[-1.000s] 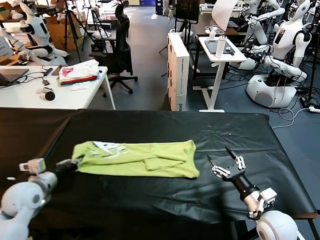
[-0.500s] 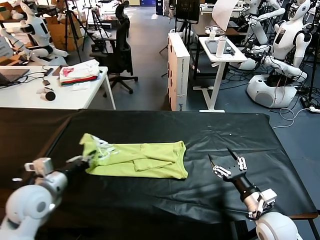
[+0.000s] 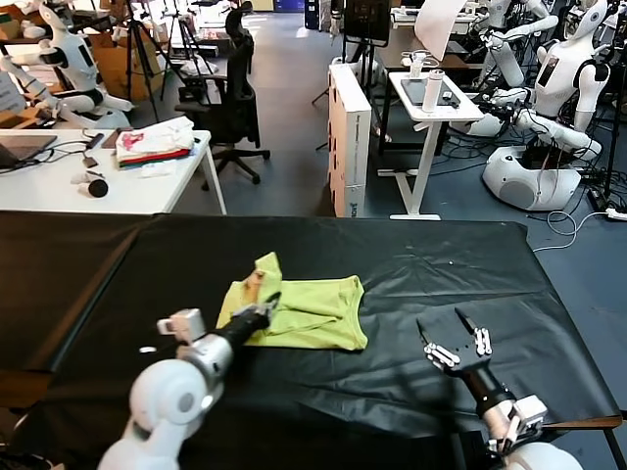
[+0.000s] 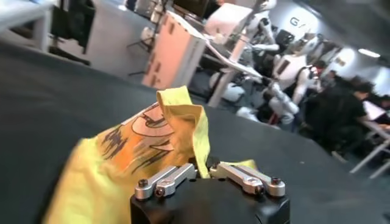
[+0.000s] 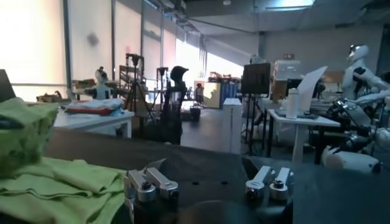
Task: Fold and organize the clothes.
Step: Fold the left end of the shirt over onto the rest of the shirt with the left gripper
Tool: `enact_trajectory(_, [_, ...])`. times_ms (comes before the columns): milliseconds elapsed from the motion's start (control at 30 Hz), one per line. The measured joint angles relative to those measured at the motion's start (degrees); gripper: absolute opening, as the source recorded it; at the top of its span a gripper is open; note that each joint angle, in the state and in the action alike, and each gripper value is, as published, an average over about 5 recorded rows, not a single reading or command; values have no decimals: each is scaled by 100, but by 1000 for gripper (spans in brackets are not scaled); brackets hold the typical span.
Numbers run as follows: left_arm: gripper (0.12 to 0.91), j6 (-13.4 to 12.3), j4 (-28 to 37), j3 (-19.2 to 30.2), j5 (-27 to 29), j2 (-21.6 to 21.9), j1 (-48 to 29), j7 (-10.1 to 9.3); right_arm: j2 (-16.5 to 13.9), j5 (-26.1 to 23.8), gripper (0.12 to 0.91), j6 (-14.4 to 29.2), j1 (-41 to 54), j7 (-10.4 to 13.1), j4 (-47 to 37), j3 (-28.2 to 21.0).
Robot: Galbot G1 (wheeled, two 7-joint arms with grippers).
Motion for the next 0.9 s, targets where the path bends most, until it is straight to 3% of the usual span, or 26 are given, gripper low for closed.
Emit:
enact_trajectory(233, [177,-24,322,322,144,-506,-70,25,20,-5,907,4,-4,-2,-23,-15])
enact_trajectory(733, [177,-187,845,514,517,-985,-146,111,83,-51,907,-2,44,-8,-70,-95])
enact_trajectory(833, [216,-214,927,569,681,-1079,-103,169,72,-67,907,-2,66,-12,-81,-115])
enact_trajectory(900, [305,-225,947,605,751,-1145,-65,172,50,-82,907,-2,91,-15,-95,-143])
